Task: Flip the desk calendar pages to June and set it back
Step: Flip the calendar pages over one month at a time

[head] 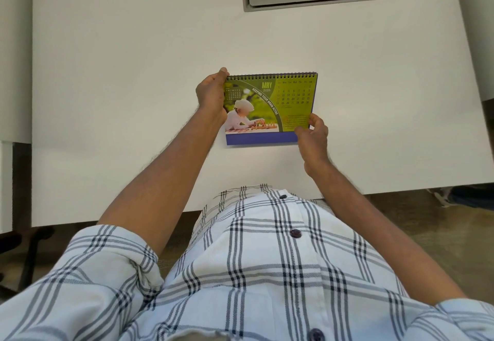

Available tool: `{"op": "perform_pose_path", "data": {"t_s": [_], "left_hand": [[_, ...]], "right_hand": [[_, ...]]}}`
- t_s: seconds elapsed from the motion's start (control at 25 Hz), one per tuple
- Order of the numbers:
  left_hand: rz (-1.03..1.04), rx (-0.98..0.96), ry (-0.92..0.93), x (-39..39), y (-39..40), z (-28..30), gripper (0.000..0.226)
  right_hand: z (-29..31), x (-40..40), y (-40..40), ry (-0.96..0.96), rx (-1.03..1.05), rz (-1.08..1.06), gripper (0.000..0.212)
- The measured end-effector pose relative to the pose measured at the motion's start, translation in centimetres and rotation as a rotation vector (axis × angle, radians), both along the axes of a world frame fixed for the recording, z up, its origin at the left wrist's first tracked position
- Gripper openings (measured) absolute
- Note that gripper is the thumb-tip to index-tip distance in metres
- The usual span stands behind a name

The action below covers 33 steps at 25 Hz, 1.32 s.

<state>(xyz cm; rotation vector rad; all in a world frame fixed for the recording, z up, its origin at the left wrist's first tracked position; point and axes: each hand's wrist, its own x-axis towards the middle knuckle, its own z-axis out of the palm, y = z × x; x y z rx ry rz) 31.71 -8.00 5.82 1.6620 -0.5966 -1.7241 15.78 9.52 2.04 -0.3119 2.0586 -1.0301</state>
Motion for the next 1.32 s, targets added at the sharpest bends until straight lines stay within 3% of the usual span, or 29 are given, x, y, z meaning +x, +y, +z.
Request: {"op": "perform_pose_path", "data": {"t_s": [0.6, 1.32], "left_hand": [[0.002, -0.018, -0.004, 0.4, 0.5, 0.3, 0.018], [0.016, -0.015, 0.026, 0.7, 0.8, 0.5, 0.019]], "right_hand": [[0.0, -2.6, -0.2, -0.084, -0.035, -0.079, 0.025], [0.8, -3.2, 1.0, 0.093, -0.068, -0.005, 0.008]]}}
